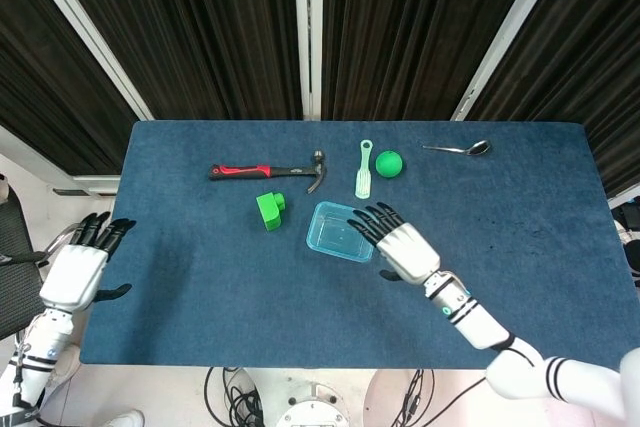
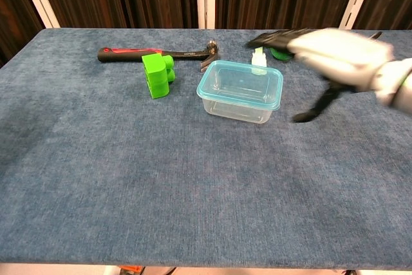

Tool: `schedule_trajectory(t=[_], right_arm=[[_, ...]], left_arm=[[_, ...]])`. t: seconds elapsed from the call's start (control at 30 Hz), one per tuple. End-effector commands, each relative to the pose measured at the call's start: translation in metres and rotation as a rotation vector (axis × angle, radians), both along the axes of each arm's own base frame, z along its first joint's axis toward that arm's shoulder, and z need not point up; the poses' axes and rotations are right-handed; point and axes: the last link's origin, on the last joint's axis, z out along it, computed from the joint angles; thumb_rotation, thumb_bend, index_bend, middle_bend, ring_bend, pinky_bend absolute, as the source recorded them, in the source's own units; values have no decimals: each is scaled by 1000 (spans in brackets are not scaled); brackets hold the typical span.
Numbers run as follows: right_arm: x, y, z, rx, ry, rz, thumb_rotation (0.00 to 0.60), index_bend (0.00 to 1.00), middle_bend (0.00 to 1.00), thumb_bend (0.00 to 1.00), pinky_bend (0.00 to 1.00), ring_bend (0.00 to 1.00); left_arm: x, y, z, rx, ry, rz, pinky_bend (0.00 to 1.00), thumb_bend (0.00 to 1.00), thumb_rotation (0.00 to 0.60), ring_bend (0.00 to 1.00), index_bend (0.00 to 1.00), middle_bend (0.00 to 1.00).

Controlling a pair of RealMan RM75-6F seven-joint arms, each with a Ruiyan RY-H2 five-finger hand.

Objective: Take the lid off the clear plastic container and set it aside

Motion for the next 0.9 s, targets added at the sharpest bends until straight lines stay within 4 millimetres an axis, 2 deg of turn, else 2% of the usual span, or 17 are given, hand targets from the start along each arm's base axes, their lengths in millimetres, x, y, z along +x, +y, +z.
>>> schedule_trajectory(t=[0.03,0.2,0.3,0.4,0.47,0.6,0.73,0.9], right_arm=[[-29,14,42,-83,-29,-60,600,0,52,2,0,0],[-56,14,97,-223,-61,-142,600,0,60,9,0,0],[-67,16,122,-285,-55,-171,600,0,54,12,0,0],[-73,20,138,-320,-52,-189,600,0,50,15,0,0],[-77,24,145,-335,-54,-198,600,0,50,15,0,0],[-84,29,150,-341,-64,-208,600,0,50,16,0,0],[-87,32,149,-336,-69,-209,600,0,50,16,0,0],[-88,36,146,-333,-90,-195,600,0,52,19,0,0]], left_arm=[[33,21,-7,-72,18,-102,11,0,600,0,123,107],[95,57,-28,-197,44,-245,11,0,600,0,112,107],[134,76,-44,-263,42,-306,11,0,600,0,106,101],[169,94,-60,-328,60,-355,11,0,600,0,89,80],[190,105,-72,-368,88,-379,10,0,600,0,72,63],[218,122,-99,-467,103,-358,5,0,600,0,37,34],[234,137,-127,-571,119,-301,0,0,600,0,2,0],[250,156,-156,-586,167,-268,0,0,600,0,0,0]])
